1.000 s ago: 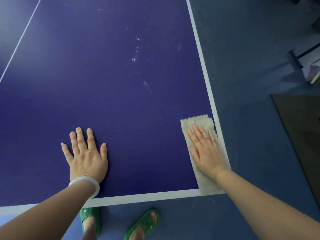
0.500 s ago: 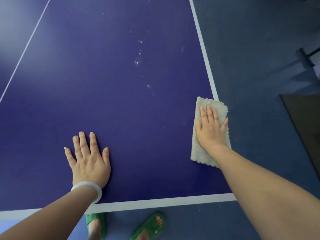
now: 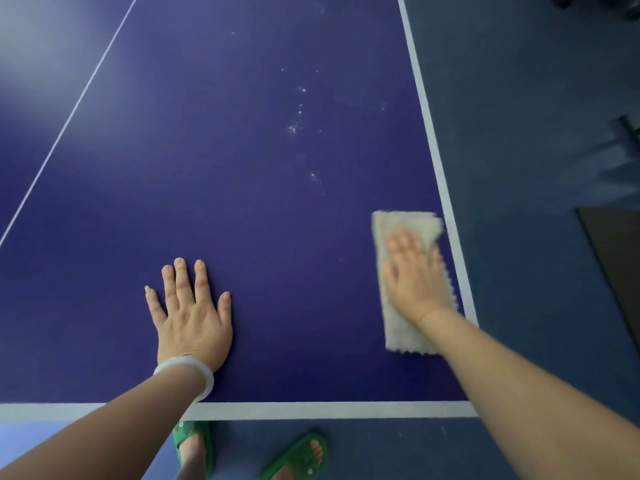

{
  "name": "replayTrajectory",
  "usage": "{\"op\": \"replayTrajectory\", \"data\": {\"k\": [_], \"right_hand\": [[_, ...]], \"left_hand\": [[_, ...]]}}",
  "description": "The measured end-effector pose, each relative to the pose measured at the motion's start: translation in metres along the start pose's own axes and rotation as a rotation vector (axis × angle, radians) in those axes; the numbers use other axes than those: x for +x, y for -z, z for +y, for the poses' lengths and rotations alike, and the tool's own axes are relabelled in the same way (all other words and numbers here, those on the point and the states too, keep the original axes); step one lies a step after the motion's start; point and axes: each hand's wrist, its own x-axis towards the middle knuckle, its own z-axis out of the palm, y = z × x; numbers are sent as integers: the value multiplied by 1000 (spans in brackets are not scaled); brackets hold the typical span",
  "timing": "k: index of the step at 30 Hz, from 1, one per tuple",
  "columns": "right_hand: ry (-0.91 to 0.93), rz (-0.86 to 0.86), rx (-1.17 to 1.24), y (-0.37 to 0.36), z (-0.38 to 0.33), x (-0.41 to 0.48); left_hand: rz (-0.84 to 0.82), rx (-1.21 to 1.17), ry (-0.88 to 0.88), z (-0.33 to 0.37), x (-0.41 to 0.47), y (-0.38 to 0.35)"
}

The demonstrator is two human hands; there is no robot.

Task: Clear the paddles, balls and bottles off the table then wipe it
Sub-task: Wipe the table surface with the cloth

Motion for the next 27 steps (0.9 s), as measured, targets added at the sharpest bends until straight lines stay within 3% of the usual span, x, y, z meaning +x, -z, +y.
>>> {"op": "replayTrajectory", "data": {"k": [3, 5, 9, 12, 14, 17, 20, 23, 27], "right_hand": [[-322, 5, 34, 4, 3, 17], [-358, 30, 47, -1, -35, 6], [-42, 42, 31, -22, -136, -37], [185, 12, -34, -22, -143, -19], [89, 39, -61, -14, -108, 11], [-246, 19, -21, 4, -50, 30], [-309, 42, 4, -4, -58, -1], [-142, 90, 35, -25, -122, -47], [296, 50, 40, -36, -182, -56]], "left_hand": [[14, 7, -7, 0, 1, -2], [5, 27, -7, 0, 2, -2], [-3, 41, -12, -1, 2, -3], [2, 46, -13, -2, 1, -3], [0, 46, -14, -2, 2, -3], [-1, 31, -22, -2, 2, -2], [4, 34, -23, -3, 3, -3], [2, 34, -20, -4, 3, -3], [-6, 26, -23, -3, 2, -3]]}}
